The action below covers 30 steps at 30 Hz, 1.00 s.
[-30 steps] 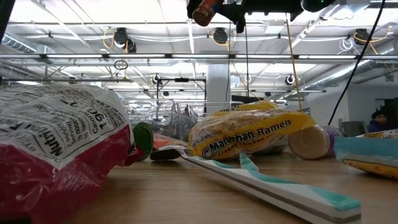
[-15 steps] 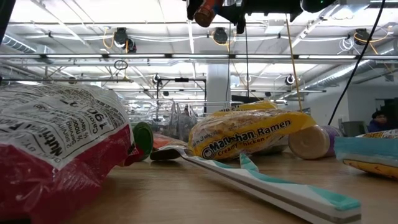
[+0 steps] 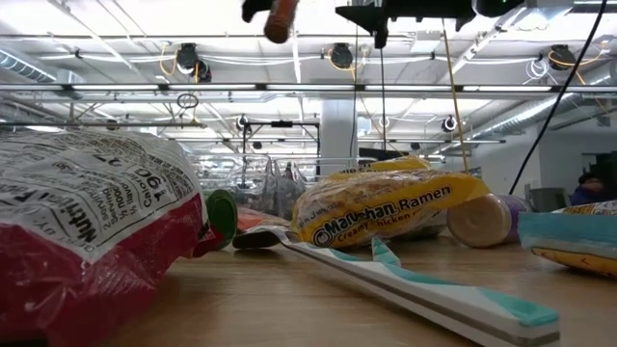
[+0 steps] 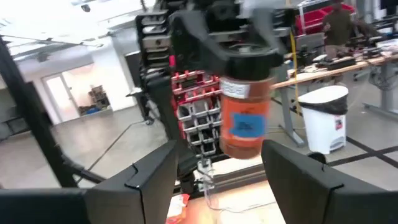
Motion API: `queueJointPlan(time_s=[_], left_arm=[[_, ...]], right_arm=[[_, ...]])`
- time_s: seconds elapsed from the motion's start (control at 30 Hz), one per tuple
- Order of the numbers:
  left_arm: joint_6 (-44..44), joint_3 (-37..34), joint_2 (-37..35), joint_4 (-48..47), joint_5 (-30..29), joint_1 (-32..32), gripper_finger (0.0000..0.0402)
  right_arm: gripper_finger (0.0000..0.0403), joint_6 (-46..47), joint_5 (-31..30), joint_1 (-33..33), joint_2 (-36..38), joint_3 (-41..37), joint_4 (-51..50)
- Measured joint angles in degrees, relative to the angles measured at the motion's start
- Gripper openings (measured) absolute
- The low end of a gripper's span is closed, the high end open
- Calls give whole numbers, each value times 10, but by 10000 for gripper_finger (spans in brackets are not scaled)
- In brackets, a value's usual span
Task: Pick & Place Food Item
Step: Adjust the orange spice bottle in the left transparent bin
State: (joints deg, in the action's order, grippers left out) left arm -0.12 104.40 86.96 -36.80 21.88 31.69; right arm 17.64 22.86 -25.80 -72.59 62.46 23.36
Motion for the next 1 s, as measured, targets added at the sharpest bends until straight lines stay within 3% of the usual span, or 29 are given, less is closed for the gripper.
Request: queueJointPlan(time_s=[0.2,0.43,0.67,1.0], left_arm=[[36,1,-58,-128,-72,46,209],[30,-27,-128,-190,-92,102,209],[-25,-208,-264,-99,-157,118,209],[-182,-485,-446,29,-372,80,209]], right_arm=[[220,9,0,-8,0,0,-1],[220,8,-19,-9,0,0,-1],[219,9,-20,-9,0,0,-1],[219,26,-47,-7,0,0,-1]])
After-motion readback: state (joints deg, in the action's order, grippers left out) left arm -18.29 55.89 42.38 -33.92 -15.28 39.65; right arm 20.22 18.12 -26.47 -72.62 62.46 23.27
